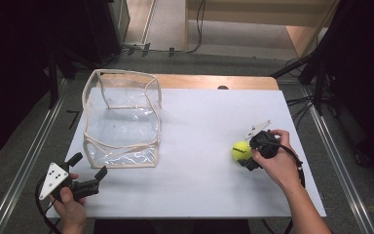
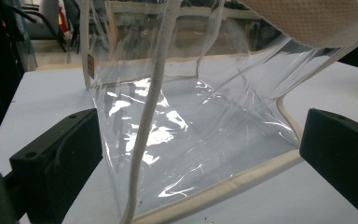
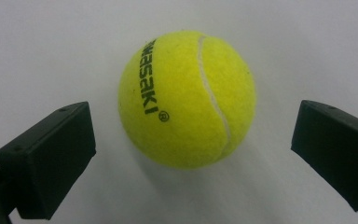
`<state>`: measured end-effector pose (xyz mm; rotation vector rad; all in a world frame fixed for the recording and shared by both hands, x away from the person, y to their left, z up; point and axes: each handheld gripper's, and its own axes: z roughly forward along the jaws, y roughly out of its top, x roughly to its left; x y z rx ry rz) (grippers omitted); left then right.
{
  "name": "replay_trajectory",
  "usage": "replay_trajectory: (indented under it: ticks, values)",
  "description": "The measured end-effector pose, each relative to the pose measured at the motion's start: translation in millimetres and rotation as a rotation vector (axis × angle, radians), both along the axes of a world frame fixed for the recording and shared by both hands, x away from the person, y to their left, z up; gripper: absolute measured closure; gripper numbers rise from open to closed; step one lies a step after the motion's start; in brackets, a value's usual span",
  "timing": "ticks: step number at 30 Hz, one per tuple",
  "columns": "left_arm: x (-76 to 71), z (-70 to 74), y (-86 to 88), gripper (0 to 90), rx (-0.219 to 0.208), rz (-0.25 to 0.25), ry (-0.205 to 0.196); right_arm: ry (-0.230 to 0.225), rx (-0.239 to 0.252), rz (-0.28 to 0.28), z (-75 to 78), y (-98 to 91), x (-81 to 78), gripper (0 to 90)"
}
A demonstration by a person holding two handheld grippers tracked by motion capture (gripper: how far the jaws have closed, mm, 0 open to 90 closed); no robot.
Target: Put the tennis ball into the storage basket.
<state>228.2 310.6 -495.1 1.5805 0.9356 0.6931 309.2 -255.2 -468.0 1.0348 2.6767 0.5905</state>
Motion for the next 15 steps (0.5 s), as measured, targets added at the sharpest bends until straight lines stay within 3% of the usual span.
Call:
replay_trajectory:
  ticks: [15]
  values:
    - [0.0, 0.0, 0.2, 0.0, -0.002, -0.002, 0.000, 0.019, -0.030, 0.033, -2.9, 14.8, 8.0, 0.0]
